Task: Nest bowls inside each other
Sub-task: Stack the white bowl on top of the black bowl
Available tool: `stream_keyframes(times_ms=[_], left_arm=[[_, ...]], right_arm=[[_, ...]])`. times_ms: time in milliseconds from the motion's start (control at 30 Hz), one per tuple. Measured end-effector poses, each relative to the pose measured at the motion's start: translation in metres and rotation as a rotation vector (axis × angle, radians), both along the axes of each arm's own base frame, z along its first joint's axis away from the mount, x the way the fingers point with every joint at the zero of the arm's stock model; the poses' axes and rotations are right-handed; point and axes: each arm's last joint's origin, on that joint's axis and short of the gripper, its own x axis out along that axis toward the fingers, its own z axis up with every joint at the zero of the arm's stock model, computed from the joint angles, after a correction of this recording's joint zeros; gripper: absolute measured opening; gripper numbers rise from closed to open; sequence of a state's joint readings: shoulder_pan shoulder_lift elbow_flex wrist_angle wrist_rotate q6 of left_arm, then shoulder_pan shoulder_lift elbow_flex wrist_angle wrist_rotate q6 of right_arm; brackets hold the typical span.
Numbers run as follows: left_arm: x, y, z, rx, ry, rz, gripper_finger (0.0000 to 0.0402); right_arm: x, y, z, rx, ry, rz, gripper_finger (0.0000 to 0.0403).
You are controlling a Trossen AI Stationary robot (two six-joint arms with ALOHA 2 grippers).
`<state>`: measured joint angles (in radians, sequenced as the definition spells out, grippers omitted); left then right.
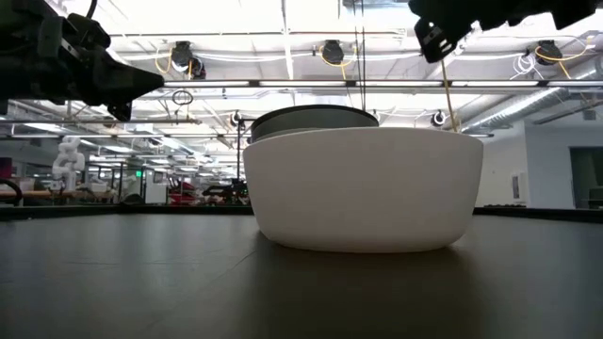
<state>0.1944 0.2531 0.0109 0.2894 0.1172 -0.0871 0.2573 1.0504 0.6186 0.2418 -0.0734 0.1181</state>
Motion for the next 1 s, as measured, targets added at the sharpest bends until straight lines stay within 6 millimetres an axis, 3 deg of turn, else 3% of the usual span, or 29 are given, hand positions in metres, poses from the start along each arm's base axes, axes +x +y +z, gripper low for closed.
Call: stream_keyframes(times_ms=[233, 333, 600, 1000], left_arm=[[0.000, 0.000, 0.000, 0.004, 0.000, 0.000, 0.0021], [0.000, 0.000, 0.000, 0.011, 0.001, 0.002, 0.0021], [0.000, 0.000, 0.000, 0.013, 0.001, 0.002, 0.0021], [0.000, 0.000, -0.001, 0.012, 0.007, 0.003, 0.0021]], right_arm=[[0.001, 0.000, 0.009, 0.175, 0.182, -0.072, 0.0197], [0.000, 0.000, 0.011, 0.239, 0.250, -0.108, 0.0229], [0.017, 0.001, 0.006, 0.305, 0.393, -0.182, 0.0215], [0.055, 0.001, -0.007, 0.253, 0.789, -0.335, 0.0207]])
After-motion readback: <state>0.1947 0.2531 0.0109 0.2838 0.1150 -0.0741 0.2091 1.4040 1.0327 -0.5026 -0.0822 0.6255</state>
